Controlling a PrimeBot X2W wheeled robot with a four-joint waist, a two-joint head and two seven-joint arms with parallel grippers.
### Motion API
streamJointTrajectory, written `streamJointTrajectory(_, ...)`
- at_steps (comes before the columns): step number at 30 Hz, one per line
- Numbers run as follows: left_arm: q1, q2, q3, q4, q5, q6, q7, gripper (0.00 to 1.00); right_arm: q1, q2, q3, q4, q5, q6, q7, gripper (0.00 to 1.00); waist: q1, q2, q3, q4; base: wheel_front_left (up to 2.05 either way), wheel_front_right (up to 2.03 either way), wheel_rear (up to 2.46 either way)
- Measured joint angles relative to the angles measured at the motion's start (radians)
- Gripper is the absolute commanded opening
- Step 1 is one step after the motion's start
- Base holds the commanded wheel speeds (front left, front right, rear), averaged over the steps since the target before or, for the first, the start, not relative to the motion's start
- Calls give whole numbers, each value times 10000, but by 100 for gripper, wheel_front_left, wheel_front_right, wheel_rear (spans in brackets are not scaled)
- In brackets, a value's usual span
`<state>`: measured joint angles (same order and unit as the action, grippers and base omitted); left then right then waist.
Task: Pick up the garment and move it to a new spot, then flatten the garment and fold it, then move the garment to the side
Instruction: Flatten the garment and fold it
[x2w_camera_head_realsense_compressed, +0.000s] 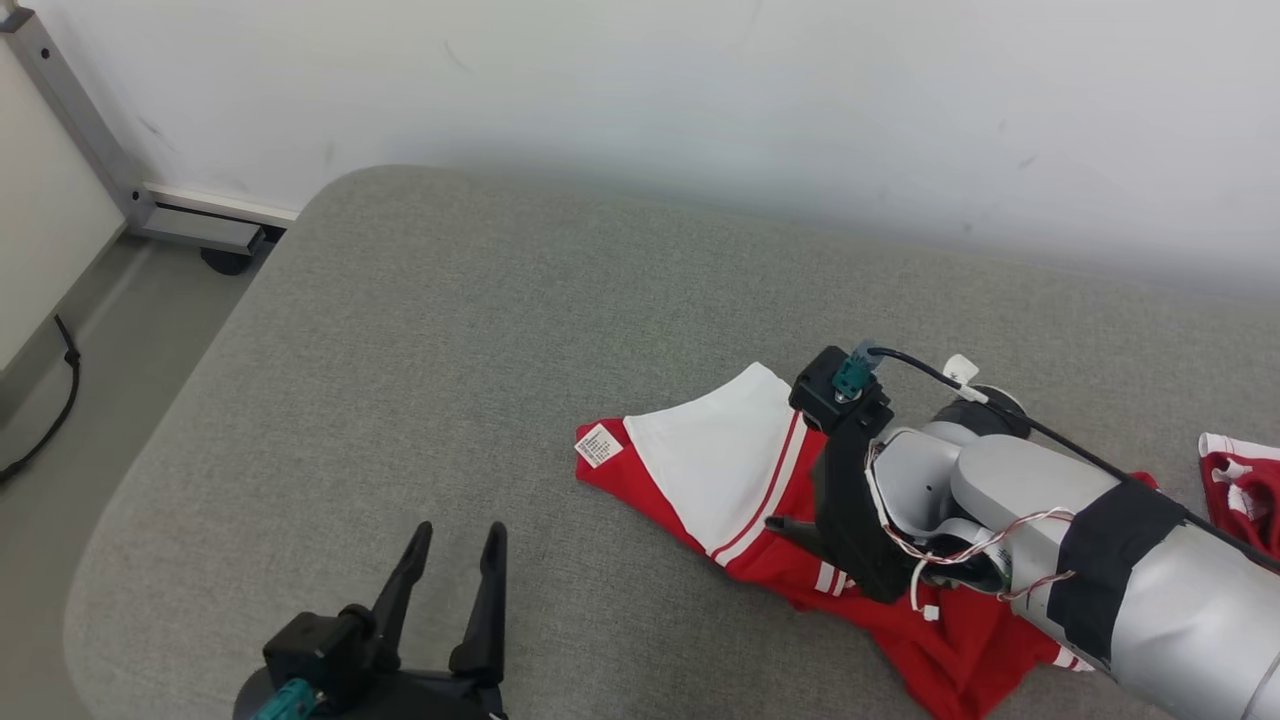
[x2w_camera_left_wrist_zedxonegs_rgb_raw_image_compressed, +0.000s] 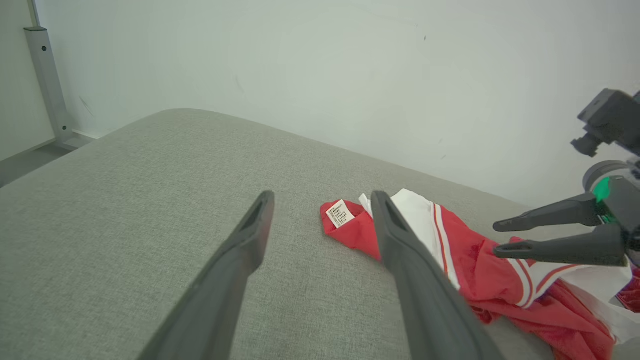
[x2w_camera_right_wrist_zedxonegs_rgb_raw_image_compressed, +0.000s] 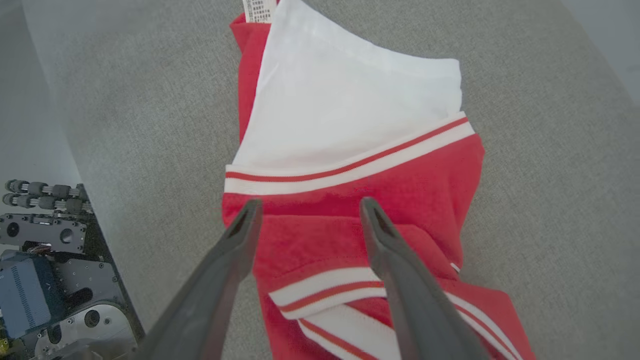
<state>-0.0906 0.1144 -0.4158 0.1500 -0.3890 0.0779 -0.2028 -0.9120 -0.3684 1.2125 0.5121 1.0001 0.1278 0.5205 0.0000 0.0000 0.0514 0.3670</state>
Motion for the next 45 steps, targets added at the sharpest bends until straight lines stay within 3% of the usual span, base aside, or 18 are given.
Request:
streamJointTrajectory(15,-169,-207,-203,236,-33,-65,-15,100,-161,96,384,128,504,2,1526,100,0,0,-63,762,0,0,0)
streamJointTrajectory(34,-177,-288,-188,318,-75,-17,-150,100,-127,54,401,384,564,0,2600,99,0,0,106,882,0,0,0)
streamJointTrajectory(36,-178,-303,-192,320,-75,-17,-169,100,-26,23,401,368,564,0,2750,75,0,0,118,874,0,0,0)
streamJointTrajectory(37,-178,-320,-198,322,-75,-17,-173,100,38,12,403,362,564,0,2811,42,0,0,129,870,0,0,0)
streamJointTrajectory(38,-179,-330,-201,334,-81,-19,-178,100,59,-17,405,301,550,0,2819,0,1,0,147,870,0,0,0)
streamJointTrajectory(45,-184,-351,-190,382,-138,-23,-182,100,10,-100,405,25,493,0,2828,0,0,0,211,886,0,0,0)
